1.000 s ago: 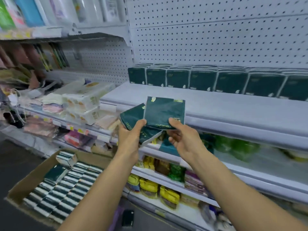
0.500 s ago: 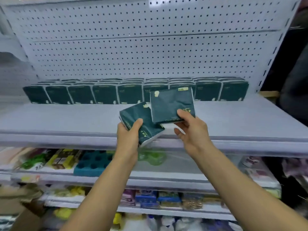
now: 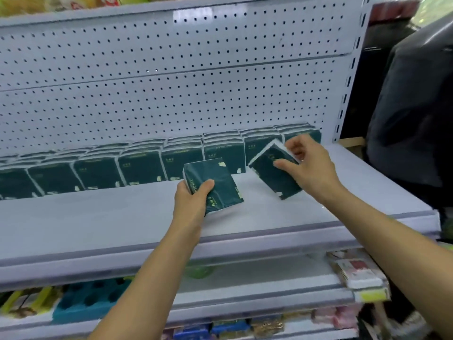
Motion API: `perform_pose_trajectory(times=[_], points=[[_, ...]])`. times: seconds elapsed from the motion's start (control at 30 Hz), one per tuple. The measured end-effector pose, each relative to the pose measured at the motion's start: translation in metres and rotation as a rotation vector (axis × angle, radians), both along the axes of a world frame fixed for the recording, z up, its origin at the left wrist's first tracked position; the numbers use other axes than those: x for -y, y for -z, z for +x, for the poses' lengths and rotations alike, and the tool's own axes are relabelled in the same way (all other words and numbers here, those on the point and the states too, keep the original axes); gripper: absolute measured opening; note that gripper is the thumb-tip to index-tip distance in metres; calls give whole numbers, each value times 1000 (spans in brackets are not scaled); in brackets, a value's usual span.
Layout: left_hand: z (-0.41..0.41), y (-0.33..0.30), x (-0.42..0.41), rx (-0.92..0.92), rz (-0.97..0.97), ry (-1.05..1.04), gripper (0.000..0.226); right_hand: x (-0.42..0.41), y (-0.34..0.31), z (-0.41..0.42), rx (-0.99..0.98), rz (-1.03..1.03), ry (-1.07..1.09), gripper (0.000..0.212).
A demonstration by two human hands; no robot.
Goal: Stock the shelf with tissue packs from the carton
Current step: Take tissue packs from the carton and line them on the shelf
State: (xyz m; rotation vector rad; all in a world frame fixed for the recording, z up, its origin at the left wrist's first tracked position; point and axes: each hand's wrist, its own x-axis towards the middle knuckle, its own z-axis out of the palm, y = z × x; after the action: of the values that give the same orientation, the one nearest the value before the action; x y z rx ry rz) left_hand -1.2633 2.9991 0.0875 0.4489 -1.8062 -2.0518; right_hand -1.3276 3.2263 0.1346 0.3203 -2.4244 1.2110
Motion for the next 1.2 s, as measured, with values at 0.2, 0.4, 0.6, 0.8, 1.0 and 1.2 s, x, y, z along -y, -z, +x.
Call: perform_pose_trajectory(times=[0.2,0.4,0.6,0.8,1.0,1.2], points=[[-37,-1,3,31,-10,90,34,5,12,-29,-120,524,30,36],[-65,3,8,75,-93,187,41,-4,35,-37,-325,822,206,53],[-80,0,6,71,-158,240,33,-1,45,-82,-395,698,57,55],[-84,-5,3,59,-200,235,36,10,48,-123,-461,629,-46,55],[-85,-12,3,74,-190,191,51,15,50,-146,-517,633,-75,55],[-83,-16,2,25,-192,230,42,15,48,-145,-622,623,10,47]])
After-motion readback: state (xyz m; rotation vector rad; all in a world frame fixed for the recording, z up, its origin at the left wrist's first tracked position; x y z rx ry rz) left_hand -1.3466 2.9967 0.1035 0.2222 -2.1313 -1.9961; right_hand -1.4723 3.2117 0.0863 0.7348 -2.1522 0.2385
